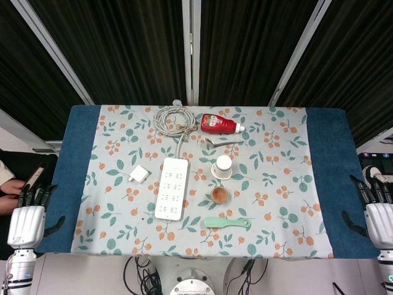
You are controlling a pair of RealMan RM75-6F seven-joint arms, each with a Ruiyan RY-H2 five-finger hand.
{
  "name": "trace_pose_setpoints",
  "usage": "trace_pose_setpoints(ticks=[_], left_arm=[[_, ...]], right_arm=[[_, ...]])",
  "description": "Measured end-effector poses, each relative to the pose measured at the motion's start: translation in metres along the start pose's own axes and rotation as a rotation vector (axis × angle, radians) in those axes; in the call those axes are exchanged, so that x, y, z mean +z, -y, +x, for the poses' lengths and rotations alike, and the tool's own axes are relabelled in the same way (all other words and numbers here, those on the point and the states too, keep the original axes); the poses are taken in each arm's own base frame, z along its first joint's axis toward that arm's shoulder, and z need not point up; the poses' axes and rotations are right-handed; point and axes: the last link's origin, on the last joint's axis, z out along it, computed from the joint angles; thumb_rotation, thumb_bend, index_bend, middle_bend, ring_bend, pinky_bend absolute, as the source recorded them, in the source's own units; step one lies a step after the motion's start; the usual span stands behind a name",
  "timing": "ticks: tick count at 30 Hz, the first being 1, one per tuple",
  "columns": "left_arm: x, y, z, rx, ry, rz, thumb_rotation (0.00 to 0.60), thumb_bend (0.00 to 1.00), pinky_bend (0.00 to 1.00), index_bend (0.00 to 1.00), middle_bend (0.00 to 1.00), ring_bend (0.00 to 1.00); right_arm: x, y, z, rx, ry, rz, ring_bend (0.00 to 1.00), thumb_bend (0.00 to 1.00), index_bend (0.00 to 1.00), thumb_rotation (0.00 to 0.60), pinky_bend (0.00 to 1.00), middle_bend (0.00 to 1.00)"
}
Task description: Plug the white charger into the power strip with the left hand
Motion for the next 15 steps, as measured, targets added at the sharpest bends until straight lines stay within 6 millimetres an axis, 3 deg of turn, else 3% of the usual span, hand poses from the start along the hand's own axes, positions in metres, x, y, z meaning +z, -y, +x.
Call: trace_pose_setpoints(ticks=[9,15], left_arm=[[0.006,-0.007,0.001,0.001,-0.003,-0.016,0.600,0.20,0.00,0.18,0.17,0.06],[0.027,-0.029,0.004,0.006,0.020,-0.143,0.600,0.20,0.00,0.21,0.17,0.06]], right_arm=[[0.014,0.006,-0.007,0.003,0.029,0.018,0.00,0.26,0.02,0.600,0.03,0.15],[0.015,0.004,0.004,-0.008,-0.025,0.024,0.00,0.26,0.02,0.600,0.03,0.15]])
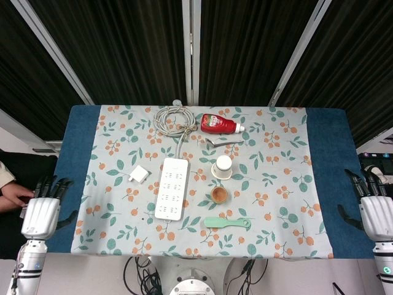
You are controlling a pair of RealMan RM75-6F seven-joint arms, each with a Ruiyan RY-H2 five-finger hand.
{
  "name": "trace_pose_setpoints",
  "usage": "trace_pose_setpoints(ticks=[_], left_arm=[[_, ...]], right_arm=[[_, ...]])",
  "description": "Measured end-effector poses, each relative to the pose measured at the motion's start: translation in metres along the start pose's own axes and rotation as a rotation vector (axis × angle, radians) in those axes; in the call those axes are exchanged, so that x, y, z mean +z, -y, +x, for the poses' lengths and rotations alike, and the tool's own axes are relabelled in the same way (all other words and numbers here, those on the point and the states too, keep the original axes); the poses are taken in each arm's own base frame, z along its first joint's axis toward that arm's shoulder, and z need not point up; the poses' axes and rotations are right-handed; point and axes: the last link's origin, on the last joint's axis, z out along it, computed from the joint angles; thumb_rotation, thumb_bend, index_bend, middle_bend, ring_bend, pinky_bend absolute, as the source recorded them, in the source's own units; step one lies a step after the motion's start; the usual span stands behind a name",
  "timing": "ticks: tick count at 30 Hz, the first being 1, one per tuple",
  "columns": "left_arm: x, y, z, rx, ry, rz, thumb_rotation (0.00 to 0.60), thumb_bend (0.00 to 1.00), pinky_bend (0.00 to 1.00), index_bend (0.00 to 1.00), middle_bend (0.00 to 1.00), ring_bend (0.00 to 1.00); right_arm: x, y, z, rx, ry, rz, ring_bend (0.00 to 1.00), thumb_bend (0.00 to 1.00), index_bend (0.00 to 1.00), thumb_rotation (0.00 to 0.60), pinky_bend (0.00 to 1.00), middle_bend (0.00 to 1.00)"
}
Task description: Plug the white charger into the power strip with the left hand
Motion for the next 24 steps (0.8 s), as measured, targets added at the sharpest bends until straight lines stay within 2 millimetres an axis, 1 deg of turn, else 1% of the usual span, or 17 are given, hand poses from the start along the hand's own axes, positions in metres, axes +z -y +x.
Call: trace_pose_setpoints(ticks=[4,7,11,14,17,20,24], left_arm=[[0.032,-0.024,0.001,-0.010,0.027,-0.142,0.600,0.20,0.00,0.22,0.20,0.06],[0.060,-0.044,-0.001,-0.040,0.067,-0.253,0.600,0.20,0.00,0.23,0.20,0.06],[0.102,-0.072,-0.009,-0.079,0.140,-0.374,0.600,0.19,0.00,0.22,0.24,0.06],[0.126,-0.089,-0.018,-0.114,0.197,-0.425,0.600,0.19,0.00,0.22,0.27,0.06],[0.142,-0.106,-0.027,-0.154,0.255,-0.463,0.600,0.19,0.00,0.22,0.28,0.06],[0.155,-0.118,-0.038,-0.160,0.301,-0.486,0.600,0.19,0.00,0.21,0.28,0.03],[0.164,-0.126,-0.052,-0.144,0.350,-0.492,0.600,0.19,0.00,0.20,0.28,0.03]], right_arm=[[0.001,-0.001,0.008,-0.013,-0.031,0.001,0.00,0.26,0.02,0.600,0.03,0.15],[0.001,0.000,0.010,-0.015,-0.035,0.003,0.00,0.26,0.02,0.600,0.03,0.15],[-0.001,0.000,0.009,-0.015,-0.029,-0.006,0.00,0.26,0.02,0.600,0.03,0.15],[-0.003,-0.001,0.009,-0.013,-0.029,-0.019,0.00,0.25,0.02,0.600,0.03,0.15],[-0.006,-0.003,0.009,-0.009,-0.028,-0.034,0.00,0.25,0.02,0.600,0.03,0.15],[-0.009,-0.004,0.008,-0.004,-0.027,-0.047,0.00,0.26,0.02,0.600,0.03,0.15],[-0.011,-0.005,0.007,-0.001,-0.024,-0.058,0.00,0.25,0.02,0.600,0.03,0.15]])
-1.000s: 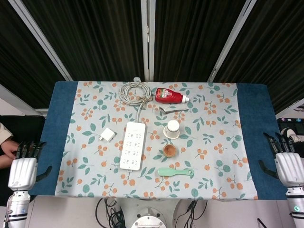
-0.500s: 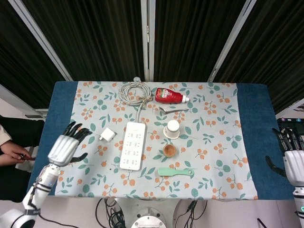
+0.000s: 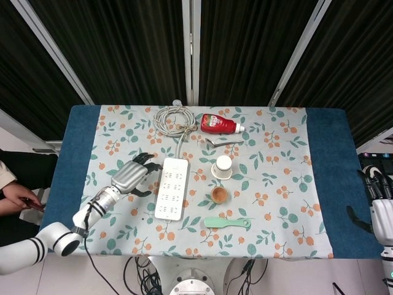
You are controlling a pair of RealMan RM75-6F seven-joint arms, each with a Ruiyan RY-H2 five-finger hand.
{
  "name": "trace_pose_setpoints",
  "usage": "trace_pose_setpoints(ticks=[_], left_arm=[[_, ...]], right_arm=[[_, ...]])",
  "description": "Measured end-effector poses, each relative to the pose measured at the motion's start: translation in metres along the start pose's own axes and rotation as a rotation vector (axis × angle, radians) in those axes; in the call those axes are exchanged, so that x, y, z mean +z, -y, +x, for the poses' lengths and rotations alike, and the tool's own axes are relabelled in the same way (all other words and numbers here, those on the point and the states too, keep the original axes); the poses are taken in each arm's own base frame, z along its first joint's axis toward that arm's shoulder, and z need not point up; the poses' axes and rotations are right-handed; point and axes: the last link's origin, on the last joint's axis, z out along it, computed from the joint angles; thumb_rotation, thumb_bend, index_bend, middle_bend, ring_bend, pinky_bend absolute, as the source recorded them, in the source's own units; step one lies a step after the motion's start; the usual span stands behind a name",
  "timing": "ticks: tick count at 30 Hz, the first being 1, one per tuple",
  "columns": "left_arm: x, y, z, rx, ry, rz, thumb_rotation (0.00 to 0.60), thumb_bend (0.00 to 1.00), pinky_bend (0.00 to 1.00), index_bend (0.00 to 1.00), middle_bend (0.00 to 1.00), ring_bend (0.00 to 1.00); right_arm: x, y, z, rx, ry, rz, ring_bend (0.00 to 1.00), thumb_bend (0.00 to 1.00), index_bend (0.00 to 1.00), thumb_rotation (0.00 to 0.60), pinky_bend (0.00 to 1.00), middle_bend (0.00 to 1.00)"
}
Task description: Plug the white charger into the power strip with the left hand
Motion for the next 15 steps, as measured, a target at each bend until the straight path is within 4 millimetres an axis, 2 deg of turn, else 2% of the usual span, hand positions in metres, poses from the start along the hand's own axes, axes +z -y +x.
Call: trace_pose_setpoints(ticks=[8,15], left_arm=[[0.003,0.009,-0.011,0.001,0.047,0.045,0.600,0.18,0.00,0.20,0.29,0.03],[0.000,0.023,-0.012,-0.016,0.059,0.117,0.600,0.18,0.00,0.19,0.29,0.03]], right_arm=[[0.000,-0.002,-0.001,0.007,0.004,-0.007,0.00,0.25,0.02,0.600,0.03,0.15],[0.002,-0.001,-0.003,0.011,0.007,0.000,0.00,0.25,0.02,0.600,0.03,0.15]])
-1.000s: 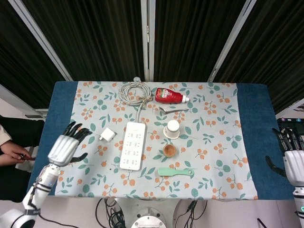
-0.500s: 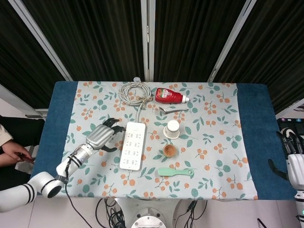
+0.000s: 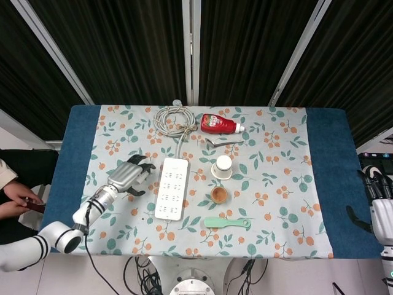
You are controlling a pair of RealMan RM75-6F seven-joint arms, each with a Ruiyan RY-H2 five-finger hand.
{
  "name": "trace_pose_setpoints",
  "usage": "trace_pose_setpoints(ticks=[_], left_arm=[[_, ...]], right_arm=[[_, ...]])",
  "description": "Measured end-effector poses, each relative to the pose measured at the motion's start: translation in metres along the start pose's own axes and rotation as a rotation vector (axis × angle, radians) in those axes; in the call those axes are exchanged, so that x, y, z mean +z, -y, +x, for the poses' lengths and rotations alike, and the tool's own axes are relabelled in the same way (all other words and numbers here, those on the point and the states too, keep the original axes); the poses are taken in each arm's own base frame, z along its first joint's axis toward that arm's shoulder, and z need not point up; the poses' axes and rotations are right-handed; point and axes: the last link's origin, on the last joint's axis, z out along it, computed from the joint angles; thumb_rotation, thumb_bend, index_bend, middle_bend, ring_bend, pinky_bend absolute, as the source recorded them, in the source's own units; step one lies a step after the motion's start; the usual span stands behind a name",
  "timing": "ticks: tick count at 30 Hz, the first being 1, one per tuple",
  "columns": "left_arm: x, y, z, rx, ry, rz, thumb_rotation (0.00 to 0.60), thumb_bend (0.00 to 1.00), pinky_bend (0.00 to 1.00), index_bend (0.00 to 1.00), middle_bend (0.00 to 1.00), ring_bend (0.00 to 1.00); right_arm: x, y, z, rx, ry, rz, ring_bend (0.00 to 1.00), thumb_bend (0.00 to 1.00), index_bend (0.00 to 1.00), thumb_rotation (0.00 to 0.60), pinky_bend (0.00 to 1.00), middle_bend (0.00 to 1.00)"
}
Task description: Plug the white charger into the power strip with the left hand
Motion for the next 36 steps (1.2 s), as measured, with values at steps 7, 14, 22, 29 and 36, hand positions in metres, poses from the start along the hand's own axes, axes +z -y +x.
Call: trace_pose_setpoints(ticks=[7,14,22,29,36], left_arm=[[-0.008,0.021,0.005,-0.043,-0.010,0.094,0.600,0.18,0.00,0.19,0.29,0.03],[-0.028,0.039,0.005,-0.072,0.008,0.165,0.600,0.18,0.00,0.19,0.29,0.03],[-0.049,0.042,-0.006,-0.134,0.018,0.177,0.600,0.18,0.00,0.19,0.29,0.03],[-0.059,0.039,-0.007,-0.138,-0.021,0.173,0.600,0.18,0.00,0.20,0.26,0.03],[-0.064,0.029,-0.007,-0.041,-0.173,0.146,0.600,0.17,0.00,0.21,0.28,0.03]], right_arm=[[0.000,0.000,-0.002,0.005,0.006,0.002,0.00,0.26,0.02,0.600,0.03,0.15],[-0.001,0.000,-0.002,0.005,0.001,0.000,0.00,0.25,0.02,0.600,0.03,0.15],[-0.002,0.002,-0.003,0.005,0.004,0.000,0.00,0.26,0.02,0.600,0.03,0.15],[-0.003,0.003,-0.001,0.002,0.001,-0.003,0.00,0.25,0.02,0.600,0.03,0.15],[-0.003,0.005,0.001,-0.004,-0.008,0.005,0.00,0.25,0.02,0.600,0.03,0.15]])
